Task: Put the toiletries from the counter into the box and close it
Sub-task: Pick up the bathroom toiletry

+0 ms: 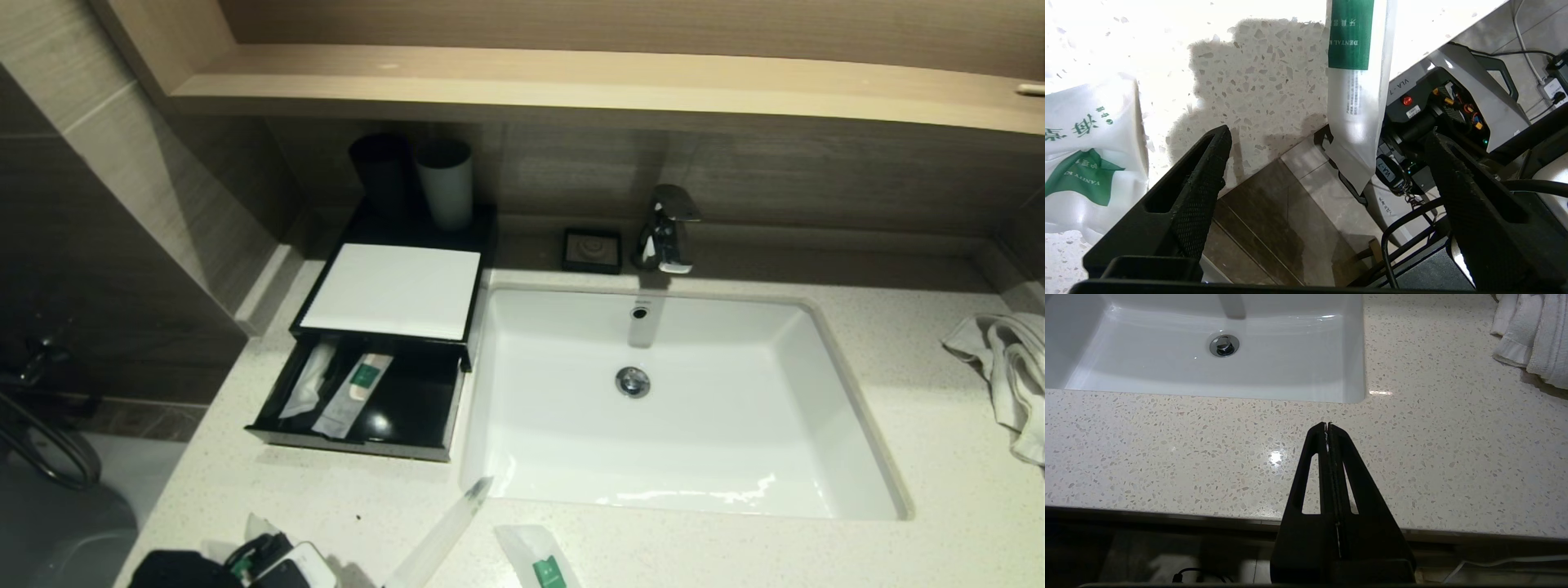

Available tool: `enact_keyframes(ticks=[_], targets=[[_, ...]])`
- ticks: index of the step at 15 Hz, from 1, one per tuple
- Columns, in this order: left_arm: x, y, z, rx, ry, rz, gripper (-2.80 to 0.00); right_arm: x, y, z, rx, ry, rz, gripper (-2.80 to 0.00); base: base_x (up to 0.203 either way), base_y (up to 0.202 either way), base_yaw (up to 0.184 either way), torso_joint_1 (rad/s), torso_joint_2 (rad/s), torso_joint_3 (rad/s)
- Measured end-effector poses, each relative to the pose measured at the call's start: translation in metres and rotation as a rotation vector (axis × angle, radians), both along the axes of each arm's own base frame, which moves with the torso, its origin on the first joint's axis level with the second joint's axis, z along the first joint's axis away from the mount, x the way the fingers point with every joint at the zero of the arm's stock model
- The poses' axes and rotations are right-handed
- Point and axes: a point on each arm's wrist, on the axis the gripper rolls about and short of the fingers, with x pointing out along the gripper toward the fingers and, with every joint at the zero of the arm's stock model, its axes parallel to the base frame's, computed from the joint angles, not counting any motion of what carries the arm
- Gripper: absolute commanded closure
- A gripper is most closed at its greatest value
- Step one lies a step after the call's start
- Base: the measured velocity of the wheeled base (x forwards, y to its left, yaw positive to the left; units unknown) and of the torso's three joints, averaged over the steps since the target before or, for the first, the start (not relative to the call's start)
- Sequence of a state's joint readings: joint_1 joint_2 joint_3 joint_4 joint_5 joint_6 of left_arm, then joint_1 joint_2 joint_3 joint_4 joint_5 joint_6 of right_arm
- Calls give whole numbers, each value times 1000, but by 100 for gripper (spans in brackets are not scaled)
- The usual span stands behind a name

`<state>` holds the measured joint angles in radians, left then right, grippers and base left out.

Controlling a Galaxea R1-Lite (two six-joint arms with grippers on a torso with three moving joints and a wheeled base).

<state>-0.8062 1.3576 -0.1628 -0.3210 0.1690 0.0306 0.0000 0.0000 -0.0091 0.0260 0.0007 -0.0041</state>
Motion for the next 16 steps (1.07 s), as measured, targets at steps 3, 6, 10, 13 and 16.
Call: enact_keyframes(ticks=[3,6,10,13,16], targets=[[2,-2,1,8,-10,10,-280,0,0,0,0,0,0,0,0,0,0,0,0,0],[4,-3,0,30,-17,26,-280,0,0,0,0,0,-1,0,0,0,0,0,0,0],[4,-3,0,47,-23,9,-280,0,0,0,0,0,0,0,0,0,0,0,0,0],[3,-2,-1,55,-27,-1,-280,0,0,0,0,0,0,0,0,0,0,0,0,0],[3,-2,-1,56,-28,-2,-280,0,0,0,0,0,0,0,0,0,0,0,0,0]])
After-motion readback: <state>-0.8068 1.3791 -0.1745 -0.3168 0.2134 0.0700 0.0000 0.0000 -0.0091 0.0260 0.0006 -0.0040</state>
